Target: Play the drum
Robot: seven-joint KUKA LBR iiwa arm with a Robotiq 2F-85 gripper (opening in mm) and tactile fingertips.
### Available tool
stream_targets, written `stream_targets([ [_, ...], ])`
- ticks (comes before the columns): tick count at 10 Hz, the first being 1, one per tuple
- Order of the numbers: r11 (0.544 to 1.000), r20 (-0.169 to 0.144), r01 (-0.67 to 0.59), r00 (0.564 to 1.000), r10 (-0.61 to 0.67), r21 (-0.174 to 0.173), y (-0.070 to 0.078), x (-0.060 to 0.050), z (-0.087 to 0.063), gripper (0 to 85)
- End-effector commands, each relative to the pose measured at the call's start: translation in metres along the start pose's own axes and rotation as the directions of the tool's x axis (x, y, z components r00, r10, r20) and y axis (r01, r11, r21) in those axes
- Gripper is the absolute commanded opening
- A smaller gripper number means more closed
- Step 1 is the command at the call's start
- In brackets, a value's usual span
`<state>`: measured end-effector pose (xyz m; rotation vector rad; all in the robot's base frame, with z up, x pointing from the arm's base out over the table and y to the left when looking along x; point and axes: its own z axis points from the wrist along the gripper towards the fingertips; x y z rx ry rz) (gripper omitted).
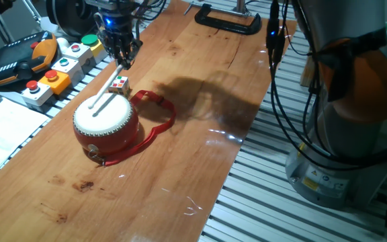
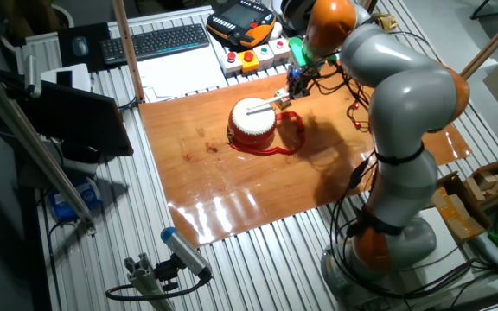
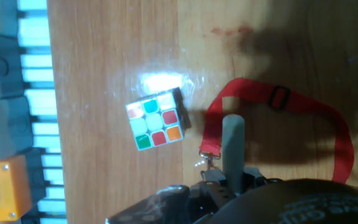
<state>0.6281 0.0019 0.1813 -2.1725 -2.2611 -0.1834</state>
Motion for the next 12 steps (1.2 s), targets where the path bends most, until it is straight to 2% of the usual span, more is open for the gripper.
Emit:
stream_targets([
  [1, 0.999, 0.056, 0.026, 0.998, -0.025, -0.028, 0.000, -0.001, -0.001, 0.7],
  [3, 0.992, 0.164, 0.102, 0.982, -0.089, -0.072, -0.001, -0.002, -0.002, 0.7],
  [4, 0.987, 0.214, 0.121, 0.972, -0.097, -0.105, -0.001, -0.003, -0.003, 0.7],
  [5, 0.986, 0.228, 0.121, 0.969, -0.092, -0.117, -0.001, -0.003, -0.003, 0.7],
  [6, 0.993, 0.171, 0.088, 0.983, -0.073, -0.084, 0.000, -0.003, -0.002, 0.7],
  [7, 1.000, 0.041, 0.028, 0.999, -0.028, -0.009, 0.001, -0.003, 0.001, 0.7],
  [8, 0.999, -0.071, 0.008, 0.997, -0.004, 0.049, -0.001, 0.000, 0.006, 0.7],
  [9, 0.996, -0.116, 0.015, 0.993, -0.005, 0.083, -0.003, 0.002, 0.009, 0.7],
  [10, 0.993, -0.145, 0.033, 0.989, -0.017, 0.110, -0.004, 0.003, 0.010, 0.7],
  [12, 0.989, -0.172, 0.068, 0.984, -0.044, 0.135, -0.004, 0.004, 0.010, 0.7],
])
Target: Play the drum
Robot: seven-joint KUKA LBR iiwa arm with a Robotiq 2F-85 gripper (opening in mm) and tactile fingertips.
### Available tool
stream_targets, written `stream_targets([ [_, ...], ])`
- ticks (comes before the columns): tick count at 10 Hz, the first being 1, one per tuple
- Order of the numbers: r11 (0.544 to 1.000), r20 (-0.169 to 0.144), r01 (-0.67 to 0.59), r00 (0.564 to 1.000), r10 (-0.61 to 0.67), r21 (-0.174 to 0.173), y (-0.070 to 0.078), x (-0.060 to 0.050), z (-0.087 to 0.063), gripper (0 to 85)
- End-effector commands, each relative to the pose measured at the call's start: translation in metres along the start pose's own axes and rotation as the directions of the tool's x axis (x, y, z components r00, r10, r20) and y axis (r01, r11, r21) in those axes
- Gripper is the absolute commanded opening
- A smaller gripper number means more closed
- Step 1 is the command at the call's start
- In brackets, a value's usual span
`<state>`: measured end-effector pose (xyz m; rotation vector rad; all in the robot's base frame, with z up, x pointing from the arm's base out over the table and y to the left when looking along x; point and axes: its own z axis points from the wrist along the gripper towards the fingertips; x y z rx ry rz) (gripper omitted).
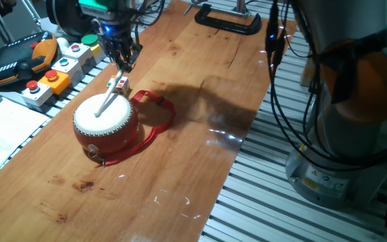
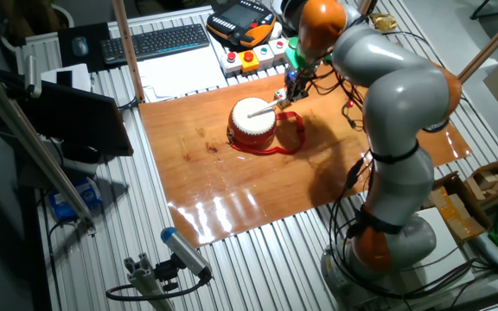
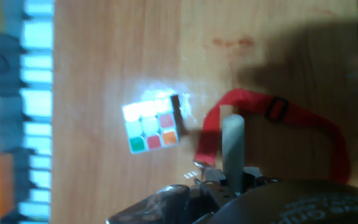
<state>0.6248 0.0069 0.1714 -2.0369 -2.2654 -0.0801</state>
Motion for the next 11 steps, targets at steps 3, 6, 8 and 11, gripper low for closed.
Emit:
stream_targets([
  [3, 1.000, -0.132, 0.002, 0.991, 0.000, 0.012, 0.000, 0.000, 0.000, 0.7],
  [6, 0.999, -0.023, 0.002, 1.000, -0.003, -0.051, 0.001, -0.006, -0.001, 0.7],
  [8, 0.995, 0.090, 0.057, 0.995, -0.050, -0.082, 0.001, -0.009, -0.004, 0.7],
  [11, 0.986, 0.191, 0.090, 0.980, -0.061, -0.143, 0.001, -0.011, -0.007, 0.7],
])
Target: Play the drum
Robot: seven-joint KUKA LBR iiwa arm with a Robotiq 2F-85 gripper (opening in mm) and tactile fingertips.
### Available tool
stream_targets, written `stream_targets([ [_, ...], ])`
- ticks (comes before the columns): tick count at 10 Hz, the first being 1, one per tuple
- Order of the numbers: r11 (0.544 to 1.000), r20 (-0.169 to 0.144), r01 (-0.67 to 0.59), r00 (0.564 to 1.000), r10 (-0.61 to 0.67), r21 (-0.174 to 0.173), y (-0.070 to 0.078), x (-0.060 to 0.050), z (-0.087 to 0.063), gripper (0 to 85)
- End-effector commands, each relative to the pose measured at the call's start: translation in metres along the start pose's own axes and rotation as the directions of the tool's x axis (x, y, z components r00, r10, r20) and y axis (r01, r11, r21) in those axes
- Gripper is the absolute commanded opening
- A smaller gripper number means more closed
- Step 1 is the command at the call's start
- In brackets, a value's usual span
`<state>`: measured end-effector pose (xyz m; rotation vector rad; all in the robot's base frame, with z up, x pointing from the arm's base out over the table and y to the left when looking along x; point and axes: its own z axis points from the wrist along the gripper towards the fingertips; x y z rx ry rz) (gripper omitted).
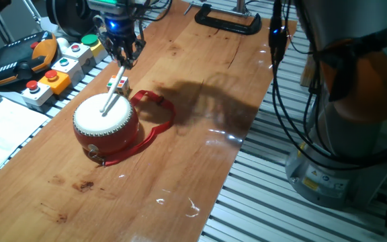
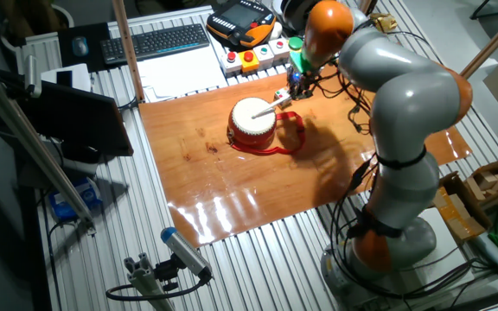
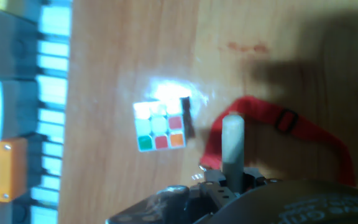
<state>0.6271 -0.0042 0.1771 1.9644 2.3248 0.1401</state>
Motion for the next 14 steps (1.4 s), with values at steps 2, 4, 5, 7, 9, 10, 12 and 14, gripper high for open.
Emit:
stream_targets([
  [2, 0.999, 0.008, -0.024, 1.000, 0.024, 0.030, 0.0010, 0.0013, 0.0035, 0.7],
  [4, 0.988, -0.155, -0.038, 0.986, 0.061, 0.148, 0.0009, 0.0037, 0.0051, 0.7],
  [5, 0.985, -0.176, -0.020, 0.983, 0.051, 0.170, 0.0003, 0.0049, 0.0049, 0.7],
  [7, 0.985, -0.181, 0.003, 0.983, 0.028, 0.172, 0.0005, 0.0037, 0.0064, 0.7],
  [9, 0.986, -0.194, -0.006, 0.980, 0.039, 0.165, 0.0001, 0.0049, 0.0069, 0.7],
  [10, 0.990, -0.166, -0.023, 0.985, 0.046, 0.143, 0.0001, 0.0040, 0.0069, 0.7],
  [12, 0.995, -0.091, -0.026, 0.995, 0.035, 0.098, 0.0011, -0.0005, 0.0075, 0.7],
  [14, 0.999, 0.019, 0.014, 1.000, -0.015, 0.036, 0.0008, -0.0040, 0.0055, 0.7],
])
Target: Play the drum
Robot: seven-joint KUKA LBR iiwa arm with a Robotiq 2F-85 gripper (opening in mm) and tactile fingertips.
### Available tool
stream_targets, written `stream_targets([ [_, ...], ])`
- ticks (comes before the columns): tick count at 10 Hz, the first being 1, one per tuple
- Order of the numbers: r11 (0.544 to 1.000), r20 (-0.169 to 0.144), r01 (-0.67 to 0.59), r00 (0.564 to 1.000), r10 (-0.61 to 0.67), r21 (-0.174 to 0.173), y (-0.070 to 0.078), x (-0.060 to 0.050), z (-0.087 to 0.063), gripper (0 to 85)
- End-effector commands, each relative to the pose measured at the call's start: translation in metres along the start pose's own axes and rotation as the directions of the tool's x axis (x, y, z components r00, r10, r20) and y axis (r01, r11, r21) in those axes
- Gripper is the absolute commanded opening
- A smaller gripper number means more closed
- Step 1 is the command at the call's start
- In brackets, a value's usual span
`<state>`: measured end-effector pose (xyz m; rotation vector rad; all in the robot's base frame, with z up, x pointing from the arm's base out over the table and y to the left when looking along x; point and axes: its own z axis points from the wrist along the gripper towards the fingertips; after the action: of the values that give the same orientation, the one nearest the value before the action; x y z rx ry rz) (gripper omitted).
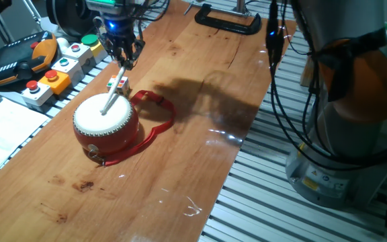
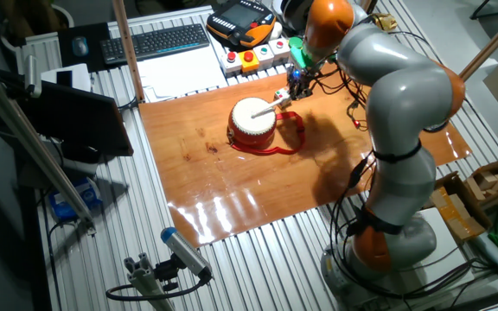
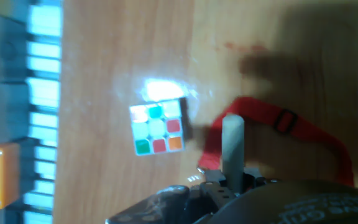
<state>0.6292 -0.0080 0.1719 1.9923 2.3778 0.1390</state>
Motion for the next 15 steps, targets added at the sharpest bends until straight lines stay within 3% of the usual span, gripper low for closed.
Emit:
stream_targets([
  [1, 1.000, 0.027, 0.000, 1.000, 0.000, 0.016, 0.0008, -0.0001, 0.0015, 0.7],
  [2, 0.999, -0.025, -0.014, 1.000, 0.015, 0.043, 0.0006, 0.0007, 0.0044, 0.7],
  [3, 0.994, -0.092, 0.001, 0.996, 0.009, 0.107, 0.0000, 0.0024, 0.0053, 0.7],
  [4, 0.989, -0.138, 0.011, 0.990, 0.009, 0.145, -0.0002, 0.0034, 0.0045, 0.7],
  [5, 0.987, -0.159, 0.019, 0.987, 0.006, 0.160, -0.0007, 0.0044, 0.0037, 0.7],
  [7, 0.985, -0.168, 0.053, 0.985, -0.025, 0.161, -0.0027, 0.0049, 0.0013, 0.7],
  [9, 0.992, -0.140, 0.024, 0.990, -0.006, 0.127, -0.0029, 0.0057, 0.0008, 0.7],
  [11, 0.999, -0.034, -0.018, 0.999, 0.020, 0.045, -0.0019, 0.0026, 0.0006, 0.7],
  [12, 0.999, -0.001, -0.038, 0.999, 0.038, 0.014, -0.0012, 0.0006, 0.0003, 0.7],
  [13, 0.997, 0.022, -0.067, 0.997, 0.068, -0.043, -0.0014, 0.0002, 0.0002, 0.7],
  [14, 0.997, 0.057, -0.050, 0.997, 0.053, -0.062, -0.0018, 0.0000, -0.0012, 0.7],
  [15, 0.999, 0.037, -0.037, 0.999, 0.038, -0.028, -0.0009, 0.0001, -0.0009, 0.7],
])
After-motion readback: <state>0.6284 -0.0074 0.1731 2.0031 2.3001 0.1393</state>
